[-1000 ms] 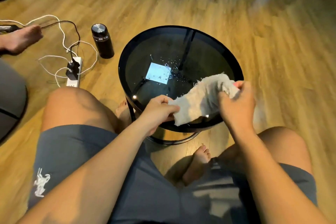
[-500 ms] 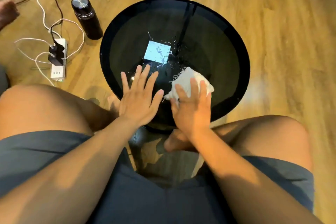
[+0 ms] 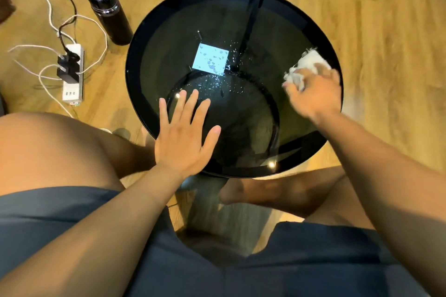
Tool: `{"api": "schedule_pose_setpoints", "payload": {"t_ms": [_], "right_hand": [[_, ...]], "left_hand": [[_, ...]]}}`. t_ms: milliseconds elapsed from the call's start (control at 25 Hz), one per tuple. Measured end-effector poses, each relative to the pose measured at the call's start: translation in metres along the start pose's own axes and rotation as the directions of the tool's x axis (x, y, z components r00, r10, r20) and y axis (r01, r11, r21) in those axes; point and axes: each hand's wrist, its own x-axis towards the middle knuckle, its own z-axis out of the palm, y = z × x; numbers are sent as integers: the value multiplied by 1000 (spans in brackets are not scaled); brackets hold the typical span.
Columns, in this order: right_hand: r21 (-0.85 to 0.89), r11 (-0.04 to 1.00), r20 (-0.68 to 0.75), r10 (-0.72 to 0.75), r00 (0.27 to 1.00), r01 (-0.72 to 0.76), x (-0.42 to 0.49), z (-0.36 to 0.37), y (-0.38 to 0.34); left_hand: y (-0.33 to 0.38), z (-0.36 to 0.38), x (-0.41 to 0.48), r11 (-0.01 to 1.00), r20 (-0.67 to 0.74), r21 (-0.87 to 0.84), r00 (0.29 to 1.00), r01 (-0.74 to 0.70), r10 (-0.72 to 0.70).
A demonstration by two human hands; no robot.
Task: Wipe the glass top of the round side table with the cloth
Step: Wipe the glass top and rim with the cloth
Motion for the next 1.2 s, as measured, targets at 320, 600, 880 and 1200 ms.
{"api": "schedule_pose_setpoints", "payload": {"t_ms": [320,600,880,1200], "right_hand": [[285,744,-18,-626,780,604,-195,23,-106],[100,935,-16,-340,940,340,-53,7,23],[-19,999,-47,-36,998,35,5,-13,53],[200,814,-13,-555,832,546,-195,4,-87]], "left_hand": [[-4,-5,1,954,-151,-296,985,35,-83],[-10,-4,10,993,-97,-114,995,-29,18],[-10,-5,10,992,-75,-124,997,-8,-1],[-11,-4,9,989,-94,-147,996,-8,-6]]}}
